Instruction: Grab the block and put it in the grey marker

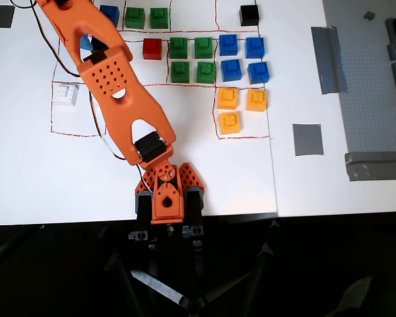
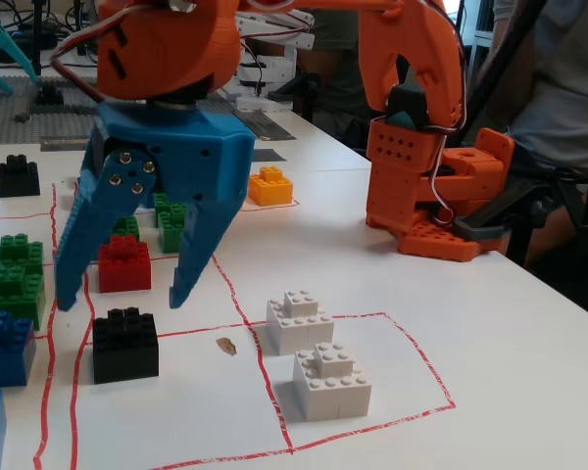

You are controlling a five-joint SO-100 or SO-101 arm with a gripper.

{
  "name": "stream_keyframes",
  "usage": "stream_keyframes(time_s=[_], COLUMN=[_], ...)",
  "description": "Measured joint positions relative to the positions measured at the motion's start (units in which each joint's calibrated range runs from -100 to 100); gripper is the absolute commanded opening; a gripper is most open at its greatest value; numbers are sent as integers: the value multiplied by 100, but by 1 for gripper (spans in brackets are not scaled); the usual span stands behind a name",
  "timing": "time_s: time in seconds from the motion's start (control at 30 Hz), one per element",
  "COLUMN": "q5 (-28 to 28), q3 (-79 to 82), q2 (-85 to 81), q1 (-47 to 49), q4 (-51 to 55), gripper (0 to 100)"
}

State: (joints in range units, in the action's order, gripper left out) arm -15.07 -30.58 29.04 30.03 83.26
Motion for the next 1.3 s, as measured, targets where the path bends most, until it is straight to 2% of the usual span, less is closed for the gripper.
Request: stream_keyframes(time_s=[0.3, 1.0, 1.23, 1.3], q5=[0, 5, 29, 54], q3=[0, 0, 0, 0], q2=[366, 714, 714, 714], q1=[0, -62, -62, -62], q4=[-112, -208, -216, -304], gripper=[26, 26, 19, 13])
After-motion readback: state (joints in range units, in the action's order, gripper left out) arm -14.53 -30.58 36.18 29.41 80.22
